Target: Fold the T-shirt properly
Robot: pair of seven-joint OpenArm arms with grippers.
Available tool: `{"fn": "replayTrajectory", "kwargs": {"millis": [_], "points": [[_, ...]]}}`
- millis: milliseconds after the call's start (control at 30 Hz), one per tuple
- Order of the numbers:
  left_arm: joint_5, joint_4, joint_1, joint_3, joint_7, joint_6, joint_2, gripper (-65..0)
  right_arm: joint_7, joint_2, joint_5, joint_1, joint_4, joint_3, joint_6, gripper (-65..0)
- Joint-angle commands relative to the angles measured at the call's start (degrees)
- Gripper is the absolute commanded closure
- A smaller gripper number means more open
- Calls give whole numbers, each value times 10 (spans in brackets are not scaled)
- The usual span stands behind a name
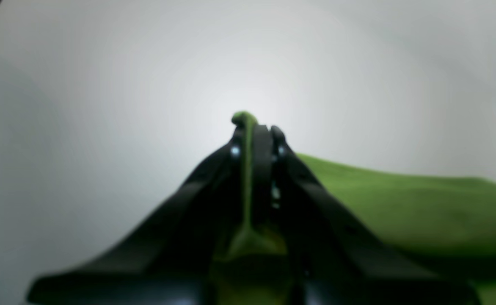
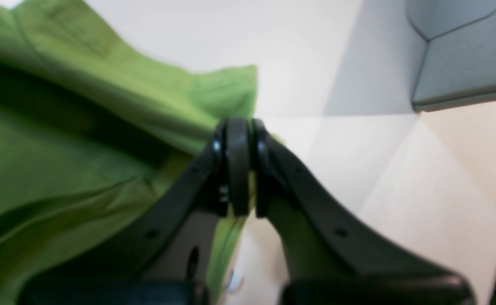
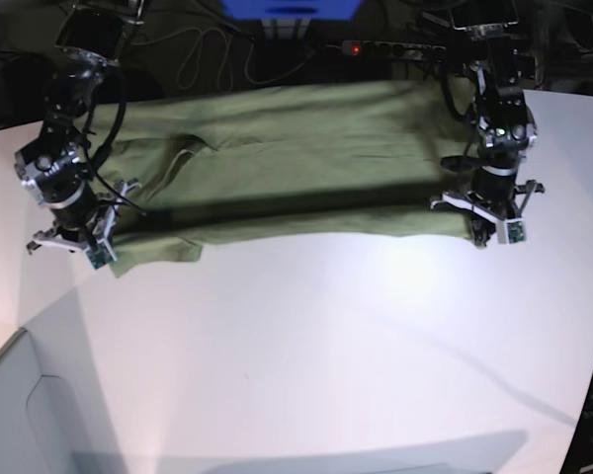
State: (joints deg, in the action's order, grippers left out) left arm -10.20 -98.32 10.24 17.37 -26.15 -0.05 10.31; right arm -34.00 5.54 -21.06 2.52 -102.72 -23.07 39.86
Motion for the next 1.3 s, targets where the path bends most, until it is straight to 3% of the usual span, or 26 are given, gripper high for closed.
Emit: {"fn": "replayTrajectory", "kwargs": {"millis": [0,533,1267], "points": [[0,-17,1,2,16,1,5,0,9,6,2,4,-16,-4,1,-1],[0,-19,53,25,17,1,5,0,15,6,2,104,-70,-3,1,-1],[0,-4,68,22,17,1,-3,0,16,5,3,160,-63,-1,1,-1]]}}
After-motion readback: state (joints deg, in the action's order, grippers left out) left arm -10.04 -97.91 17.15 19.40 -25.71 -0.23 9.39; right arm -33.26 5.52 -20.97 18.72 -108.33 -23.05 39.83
